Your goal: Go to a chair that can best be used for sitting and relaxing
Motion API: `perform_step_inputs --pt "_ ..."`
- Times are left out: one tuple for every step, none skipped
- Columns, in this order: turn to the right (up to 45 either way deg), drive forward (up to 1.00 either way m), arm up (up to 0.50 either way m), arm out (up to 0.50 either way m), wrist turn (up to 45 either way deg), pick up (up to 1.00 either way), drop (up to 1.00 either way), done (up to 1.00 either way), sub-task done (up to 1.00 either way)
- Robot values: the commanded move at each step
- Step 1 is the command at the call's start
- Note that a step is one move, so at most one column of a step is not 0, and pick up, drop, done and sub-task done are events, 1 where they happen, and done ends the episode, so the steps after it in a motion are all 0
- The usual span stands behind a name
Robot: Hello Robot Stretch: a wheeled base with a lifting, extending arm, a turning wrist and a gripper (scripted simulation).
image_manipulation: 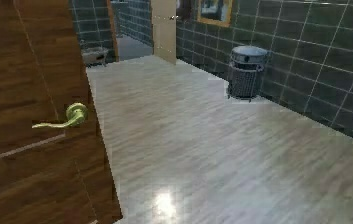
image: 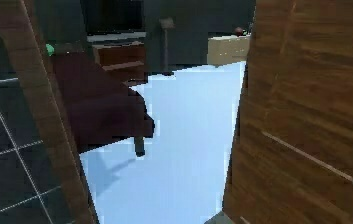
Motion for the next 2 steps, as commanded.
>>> perform_step_inputs --pt "0.0 1.00 0.00 0.00 0.0 0.00 0.00 0.00 0.00" --pt "33.0 0.00 0.00 0.00 0.0 0.00 0.00 0.00 0.00"
